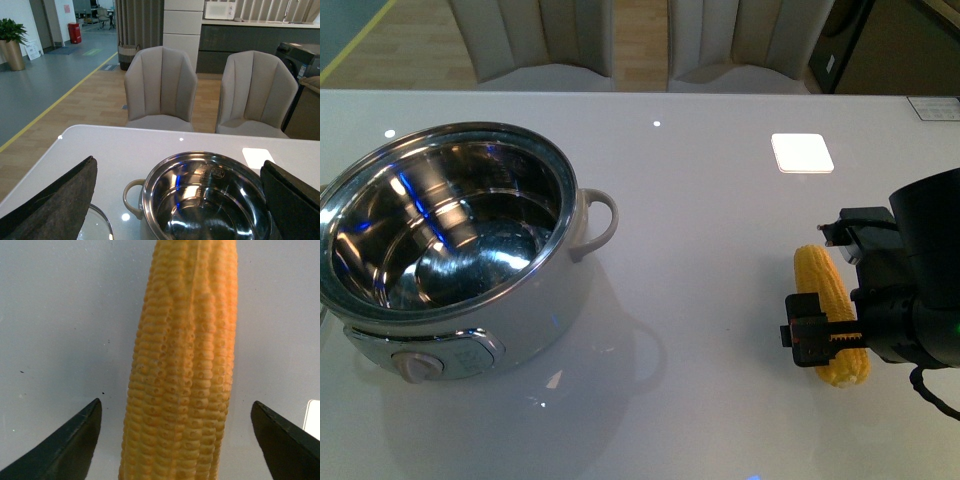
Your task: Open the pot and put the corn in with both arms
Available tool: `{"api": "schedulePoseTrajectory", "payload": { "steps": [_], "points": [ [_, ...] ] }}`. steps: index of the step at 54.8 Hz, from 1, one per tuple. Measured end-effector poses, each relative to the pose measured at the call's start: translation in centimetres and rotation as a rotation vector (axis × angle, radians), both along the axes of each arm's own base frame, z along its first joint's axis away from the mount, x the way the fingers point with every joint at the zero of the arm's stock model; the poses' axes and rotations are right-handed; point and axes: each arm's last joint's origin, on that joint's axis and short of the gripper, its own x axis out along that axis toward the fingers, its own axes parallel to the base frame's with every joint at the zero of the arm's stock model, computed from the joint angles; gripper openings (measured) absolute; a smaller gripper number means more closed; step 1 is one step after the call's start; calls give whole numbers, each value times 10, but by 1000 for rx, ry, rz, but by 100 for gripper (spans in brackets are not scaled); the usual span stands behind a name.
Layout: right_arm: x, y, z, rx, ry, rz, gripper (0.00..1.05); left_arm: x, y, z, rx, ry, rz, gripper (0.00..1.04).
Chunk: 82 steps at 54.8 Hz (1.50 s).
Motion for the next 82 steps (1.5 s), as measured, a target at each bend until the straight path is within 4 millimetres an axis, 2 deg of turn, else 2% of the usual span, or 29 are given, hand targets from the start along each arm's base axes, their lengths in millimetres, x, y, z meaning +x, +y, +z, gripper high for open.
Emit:
{"api": "schedulePoseTrajectory", "payload": {
  "steps": [10, 15, 20, 25, 31, 44, 48, 56, 67, 82],
  "points": [
    [0, -1, -3, 1, 12, -2, 41, 0, 0, 0, 0, 0, 0, 98],
    [0, -2, 0, 9, 0, -2, 32, 0, 0, 0, 0, 0, 0, 98],
    [-1, -2, 6, 29, -20, 0, 28, 0, 0, 0, 0, 0, 0, 98],
    [-2, -2, 21, 64, -61, -3, 24, 0, 0, 0, 0, 0, 0, 98],
    [0, 1, 53, 148, -136, -4, 23, 0, 0, 0, 0, 0, 0, 98],
    [-3, 17, 98, 289, -197, 13, 21, 0, 0, 0, 0, 0, 0, 98],
    [-2, 30, 118, 364, -214, 19, 21, 0, 0, 0, 0, 0, 0, 98],
    [4, 63, 145, 480, -221, 50, 20, 0, 0, 0, 0, 0, 0, 98],
    [13, 102, 169, 594, -219, 80, 20, 0, 0, 0, 0, 0, 0, 98],
    [34, 135, 171, 665, -161, 67, 20, 0, 0, 0, 0, 0, 0, 98]
  ]
}}
